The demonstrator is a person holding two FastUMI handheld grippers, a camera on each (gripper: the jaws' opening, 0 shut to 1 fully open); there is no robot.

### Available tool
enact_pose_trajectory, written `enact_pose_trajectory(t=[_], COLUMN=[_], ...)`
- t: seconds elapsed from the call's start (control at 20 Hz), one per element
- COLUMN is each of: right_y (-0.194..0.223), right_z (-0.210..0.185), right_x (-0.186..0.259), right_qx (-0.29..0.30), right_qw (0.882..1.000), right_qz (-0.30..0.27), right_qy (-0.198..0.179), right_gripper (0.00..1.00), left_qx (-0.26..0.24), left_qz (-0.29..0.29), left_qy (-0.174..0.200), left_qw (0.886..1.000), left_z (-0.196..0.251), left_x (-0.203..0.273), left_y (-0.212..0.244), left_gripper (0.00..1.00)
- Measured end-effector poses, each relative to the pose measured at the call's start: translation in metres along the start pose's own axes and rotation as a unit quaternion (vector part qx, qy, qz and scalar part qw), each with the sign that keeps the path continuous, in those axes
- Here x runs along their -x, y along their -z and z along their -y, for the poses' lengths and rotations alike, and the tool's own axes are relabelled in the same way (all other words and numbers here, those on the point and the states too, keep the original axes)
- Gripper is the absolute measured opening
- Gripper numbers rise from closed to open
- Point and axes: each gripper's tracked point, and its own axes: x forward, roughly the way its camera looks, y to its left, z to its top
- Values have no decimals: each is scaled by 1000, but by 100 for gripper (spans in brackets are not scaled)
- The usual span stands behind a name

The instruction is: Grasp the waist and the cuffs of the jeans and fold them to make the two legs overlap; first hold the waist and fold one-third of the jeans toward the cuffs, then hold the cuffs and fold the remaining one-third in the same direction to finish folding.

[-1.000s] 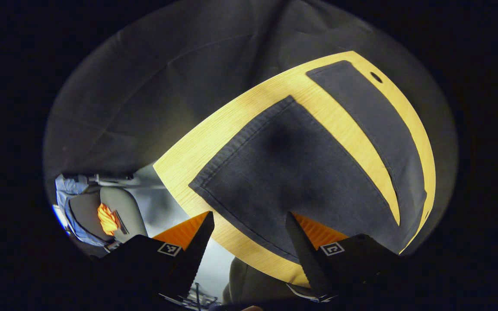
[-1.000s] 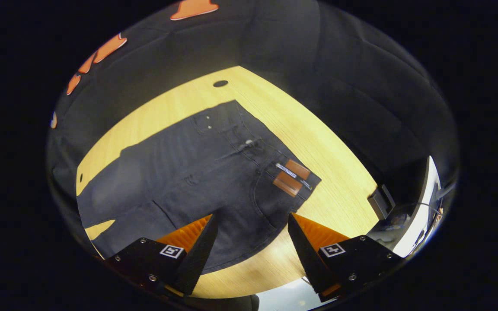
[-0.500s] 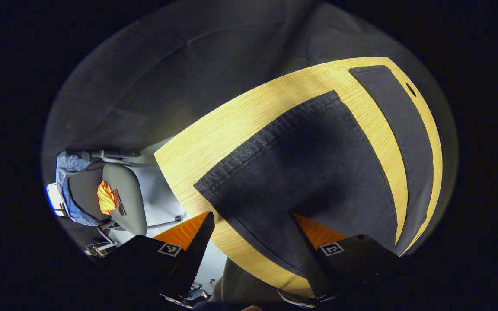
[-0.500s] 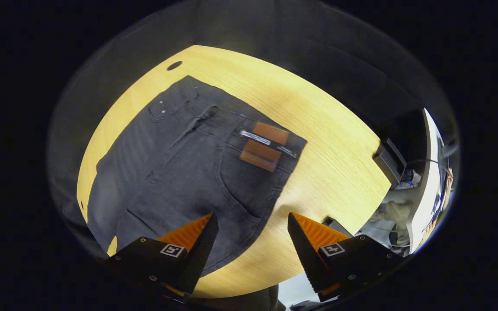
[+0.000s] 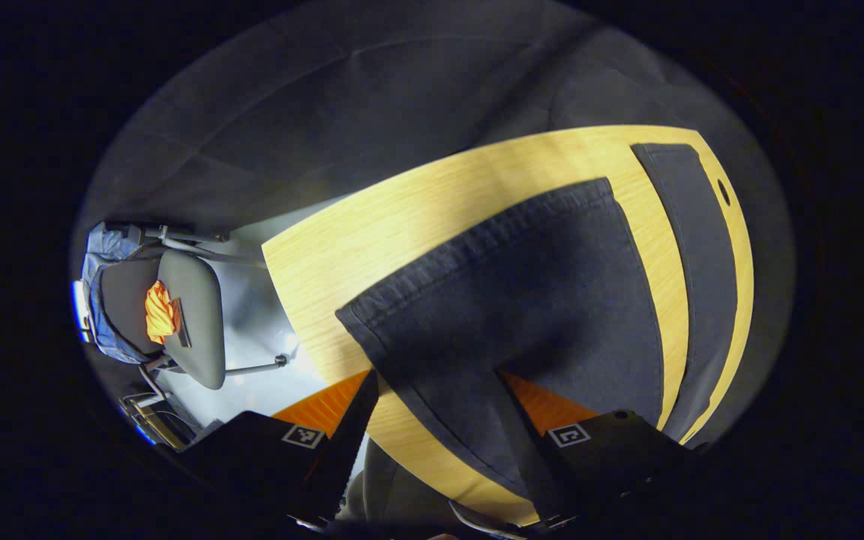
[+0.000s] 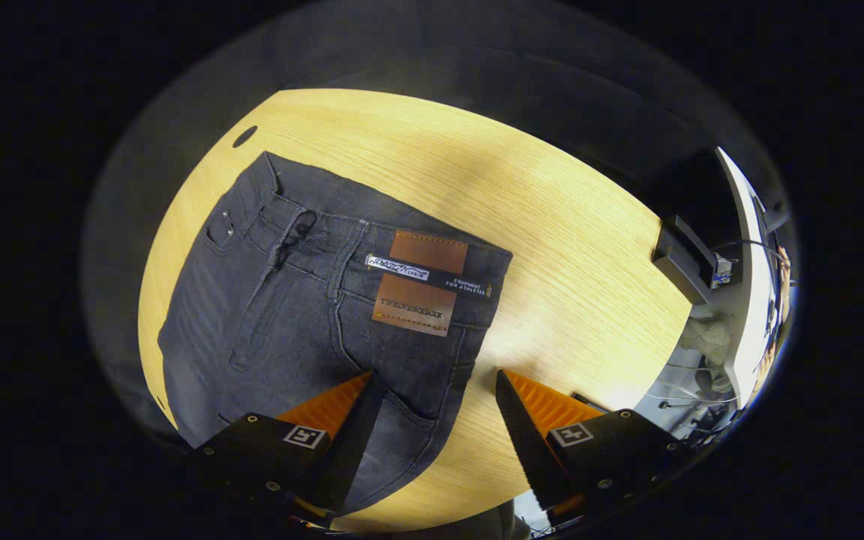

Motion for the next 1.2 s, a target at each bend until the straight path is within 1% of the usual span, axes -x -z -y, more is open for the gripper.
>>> enact_pose_trajectory(t=[0.05, 0.1, 0.2, 0.3, 0.35, 0.4, 0.45, 0.5, 0.55, 0.6, 0.65, 0.7, 0.75, 0.8, 0.85, 0.95, 1.0, 1.05, 1.1, 1.2], right_y=[-1, -2, -2, -2, -2, -2, -2, -3, 0, 0, 0, -2, -3, -7, -12, -22, -26, -24, -26, -31], right_z=[-1, -6, -12, -17, -20, -19, -20, -20, -18, -25, -25, -25, -25, -25, -24, -21, -26, -27, -35, -47], right_x=[0, -2, -2, -2, -1, -2, -4, -3, -3, 0, 2, 4, 8, 15, 22, 49, 54, 55, 57, 74], right_qx=[10, 15, 5, -11, -27, -46, -59, -73, -113, -148, -154, -161, -153, -158, -172, -216, -219, -215, -208, -204], right_qw=[1000, 1000, 1000, 999, 998, 996, 994, 991, 984, 977, 975, 973, 973, 970, 964, 948, 947, 948, 948, 943], right_qz=[-3, -3, -10, -14, -16, -14, -18, -13, -24, -24, -25, -17, -9, 6, 19, 40, 45, 49, 53, 68], right_qy=[7, 1, -8, -33, -53, -70, -92, -113, -134, -149, -158, -163, -171, -185, -200, -231, -232, -228, -234, -255], right_gripper=[92, 90, 67, 53, 36, 29, 23, 22, 22, 5, 6, 5, 6, 5, 6, 5, 5, 5, 5, 6], left_qx=[-3, -4, -10, -39, -52, -69, -56, -55, -50, -53, -63, -62, -66, -64, -67, -76, -82, -86, -91, -106], left_qz=[1, 2, 7, 18, 33, 47, 70, 63, 68, 64, 67, 78, 83, 90, 93, 109, 115, 117, 118, 130], left_qy=[-1, -1, 0, 3, 5, 13, 25, 29, 51, 62, 77, 95, 112, 129, 147, 176, 186, 195, 208, 223], left_qw=[1000, 1000, 1000, 999, 998, 996, 996, 996, 995, 995, 993, 991, 988, 985, 982, 975, 972, 970, 967, 960], left_z=[1, 1, 3, 5, 7, 12, 21, 25, 30, 32, 30, 35, 42, 47, 52, 69, 76, 82, 92, 106], left_x=[2, 2, 2, 1, 3, 4, 5, 9, 9, 11, 12, 18, 26, 33, 40, 59, 68, 73, 80, 92], left_y=[-1, 0, -2, -3, -9, -12, -14, -10, -11, -11, -12, -17, -19, -23, -22, -29, -33, -36, -39, -45], left_gripper=[89, 92, 91, 84, 65, 46, 27, 8, 9, 2, 2, 2, 3, 2, 2, 2, 2, 2, 2, 2])
